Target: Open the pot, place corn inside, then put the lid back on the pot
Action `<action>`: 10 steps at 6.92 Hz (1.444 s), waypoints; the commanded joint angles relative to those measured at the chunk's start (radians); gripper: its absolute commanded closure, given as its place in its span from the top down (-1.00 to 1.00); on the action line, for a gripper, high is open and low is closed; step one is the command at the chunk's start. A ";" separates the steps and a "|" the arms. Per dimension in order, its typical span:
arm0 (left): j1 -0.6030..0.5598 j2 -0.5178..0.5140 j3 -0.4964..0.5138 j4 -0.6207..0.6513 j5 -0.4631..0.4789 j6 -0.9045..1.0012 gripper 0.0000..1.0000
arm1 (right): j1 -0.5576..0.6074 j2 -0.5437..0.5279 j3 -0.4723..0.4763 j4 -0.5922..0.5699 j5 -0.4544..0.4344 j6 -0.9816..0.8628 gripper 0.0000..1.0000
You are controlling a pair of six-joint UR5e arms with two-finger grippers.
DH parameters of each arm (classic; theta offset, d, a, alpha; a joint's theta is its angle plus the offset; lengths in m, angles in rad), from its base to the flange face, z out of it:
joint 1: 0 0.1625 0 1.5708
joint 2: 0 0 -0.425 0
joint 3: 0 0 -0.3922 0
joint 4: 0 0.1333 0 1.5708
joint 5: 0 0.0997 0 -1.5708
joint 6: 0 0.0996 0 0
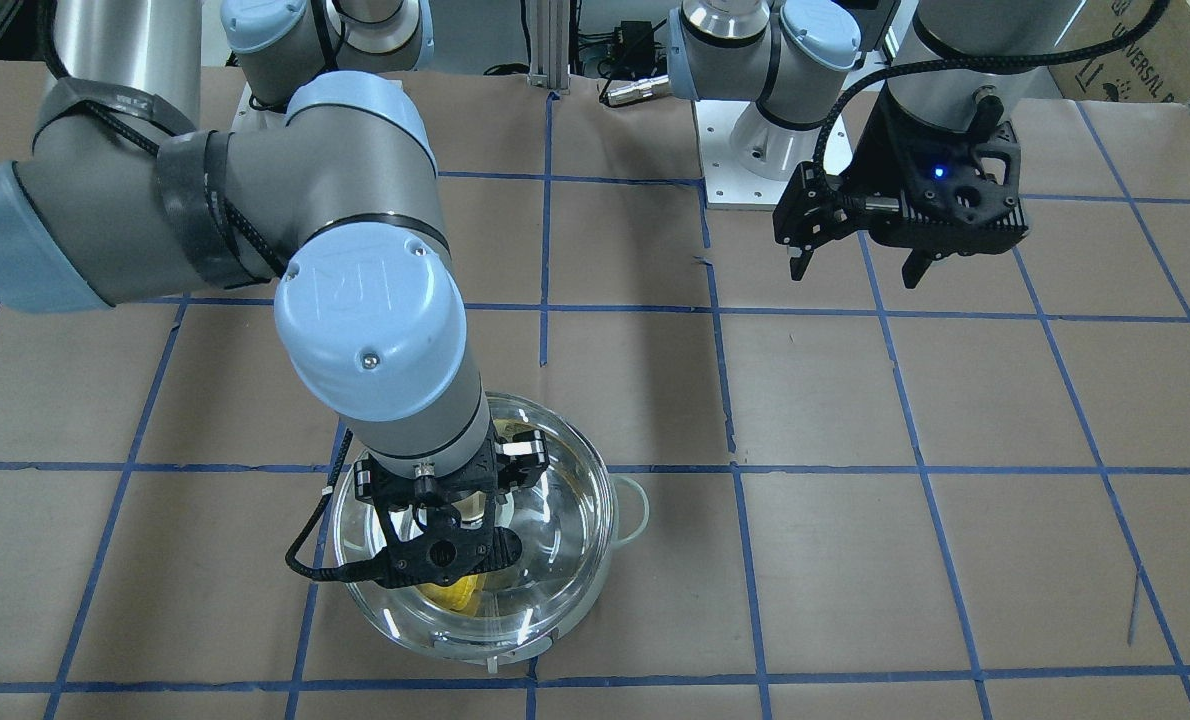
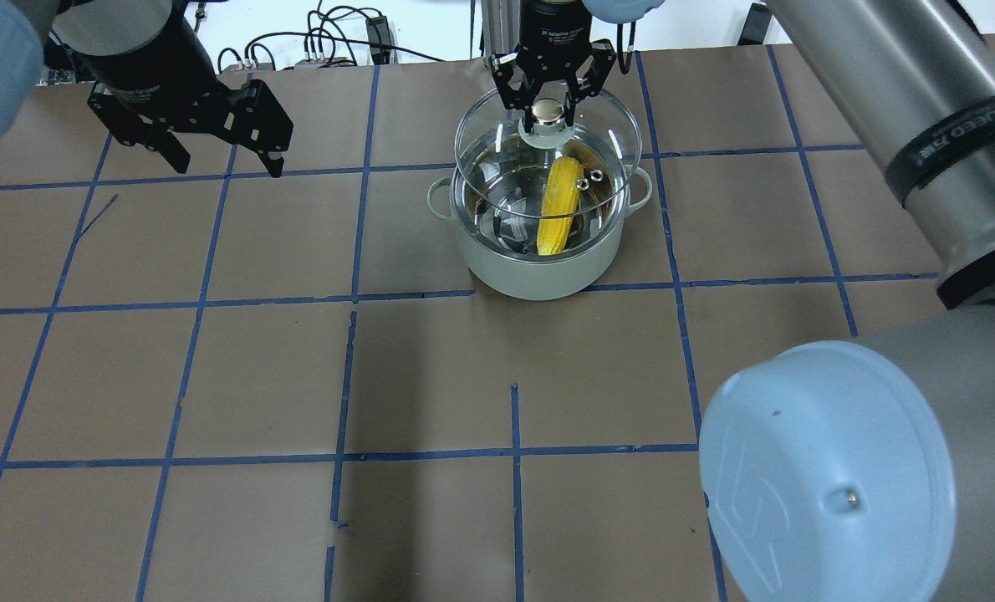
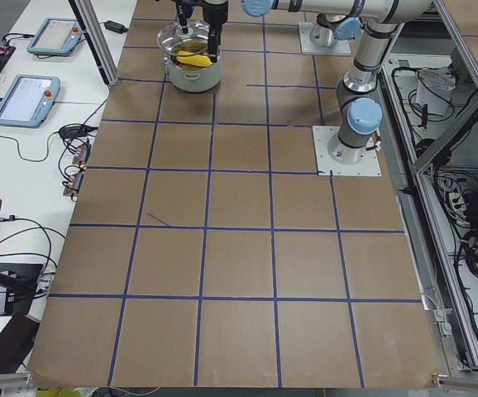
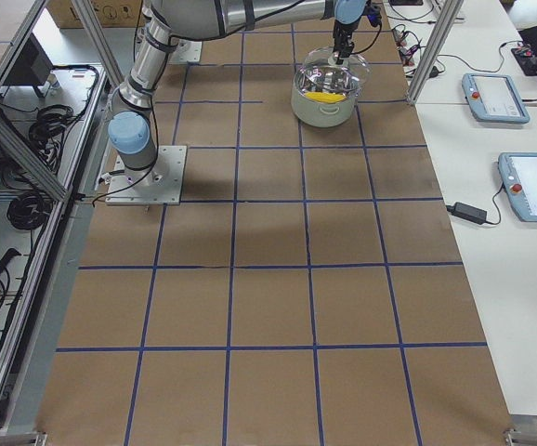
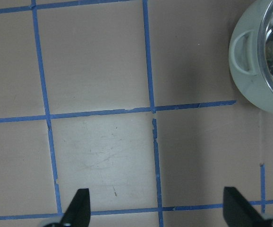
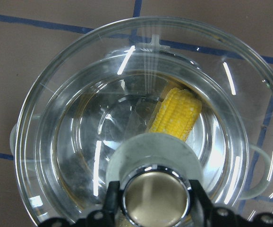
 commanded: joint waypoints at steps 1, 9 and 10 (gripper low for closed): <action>-0.002 0.015 -0.019 -0.002 -0.002 0.028 1.00 | 0.001 0.012 0.008 0.003 -0.001 -0.018 -0.90; 0.025 0.029 -0.011 -0.026 0.002 -0.050 1.00 | 0.004 -0.009 0.084 -0.091 0.002 -0.023 -0.91; 0.025 0.029 -0.011 -0.026 0.002 -0.050 1.00 | 0.004 -0.009 0.084 -0.104 0.000 -0.022 -0.91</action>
